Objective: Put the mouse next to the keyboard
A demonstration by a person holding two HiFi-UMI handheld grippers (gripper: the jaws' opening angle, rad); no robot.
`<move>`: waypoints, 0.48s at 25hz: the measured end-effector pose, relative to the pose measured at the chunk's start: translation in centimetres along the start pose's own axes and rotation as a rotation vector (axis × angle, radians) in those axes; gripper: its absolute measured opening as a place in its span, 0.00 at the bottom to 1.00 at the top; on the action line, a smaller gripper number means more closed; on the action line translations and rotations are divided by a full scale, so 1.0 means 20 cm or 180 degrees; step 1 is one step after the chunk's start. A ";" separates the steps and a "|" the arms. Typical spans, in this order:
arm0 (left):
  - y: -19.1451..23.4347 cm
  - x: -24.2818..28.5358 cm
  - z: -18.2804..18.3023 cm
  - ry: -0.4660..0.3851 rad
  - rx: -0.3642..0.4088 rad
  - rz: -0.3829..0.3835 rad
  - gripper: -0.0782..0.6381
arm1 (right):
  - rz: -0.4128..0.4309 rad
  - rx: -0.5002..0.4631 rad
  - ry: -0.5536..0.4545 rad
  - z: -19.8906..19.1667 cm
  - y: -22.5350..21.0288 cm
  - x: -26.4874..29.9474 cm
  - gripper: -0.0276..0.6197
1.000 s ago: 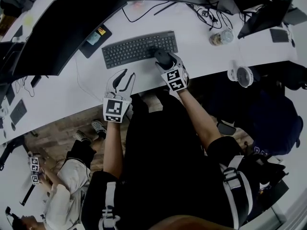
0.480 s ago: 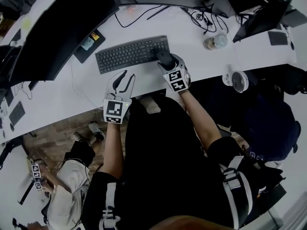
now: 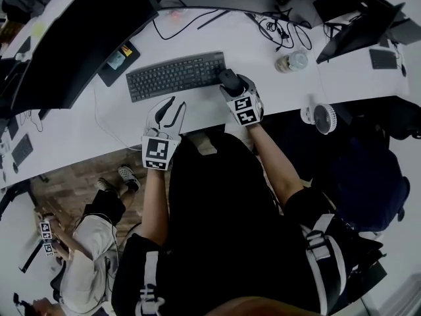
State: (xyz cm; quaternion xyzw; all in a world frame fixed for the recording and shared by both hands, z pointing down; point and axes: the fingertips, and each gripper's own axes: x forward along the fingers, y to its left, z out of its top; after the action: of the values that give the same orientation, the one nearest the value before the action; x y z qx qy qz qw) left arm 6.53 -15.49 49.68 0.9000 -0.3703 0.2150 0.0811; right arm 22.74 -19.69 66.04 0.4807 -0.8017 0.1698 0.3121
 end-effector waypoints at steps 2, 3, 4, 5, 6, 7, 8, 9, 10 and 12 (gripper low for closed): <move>-0.01 0.00 0.01 0.0005 0.0013 0.0034 0.27 | 0.0000 -0.0010 -0.0002 -0.02 -0.03 0.01 0.50; -0.02 0.00 0.01 0.0010 0.0016 0.0053 0.27 | -0.0003 -0.0010 0.0002 -0.03 -0.05 0.01 0.50; -0.02 0.00 0.01 0.0018 0.0013 0.0073 0.27 | -0.0003 -0.0005 0.0008 -0.03 -0.06 0.01 0.50; -0.03 0.00 0.01 0.0031 0.0007 0.0095 0.27 | -0.0001 0.0005 0.0016 -0.04 -0.08 0.01 0.50; -0.03 -0.01 0.00 0.0045 0.0001 0.0117 0.27 | 0.0000 0.0010 0.0020 -0.05 -0.09 0.02 0.50; -0.03 -0.01 0.00 0.0058 -0.0004 0.0139 0.27 | -0.0004 0.0009 0.0021 -0.06 -0.10 0.02 0.50; -0.03 -0.01 0.00 0.0068 -0.0008 0.0160 0.27 | -0.0009 0.0013 0.0026 -0.06 -0.12 0.03 0.50; -0.03 -0.02 -0.01 0.0077 -0.0011 0.0180 0.27 | -0.0013 0.0024 0.0035 -0.07 -0.13 0.03 0.50; -0.03 -0.02 -0.01 0.0085 -0.0013 0.0201 0.27 | -0.0015 0.0036 0.0045 -0.08 -0.14 0.04 0.50; -0.03 -0.02 -0.01 0.0098 -0.0019 0.0239 0.27 | -0.0026 0.0048 0.0074 -0.10 -0.17 0.05 0.50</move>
State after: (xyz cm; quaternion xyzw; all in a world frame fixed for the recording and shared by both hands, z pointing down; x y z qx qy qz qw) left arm 6.59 -14.77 49.69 0.8819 -0.4031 0.2307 0.0813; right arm 26.02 -20.89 68.14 0.4842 -0.7948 0.1801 0.3184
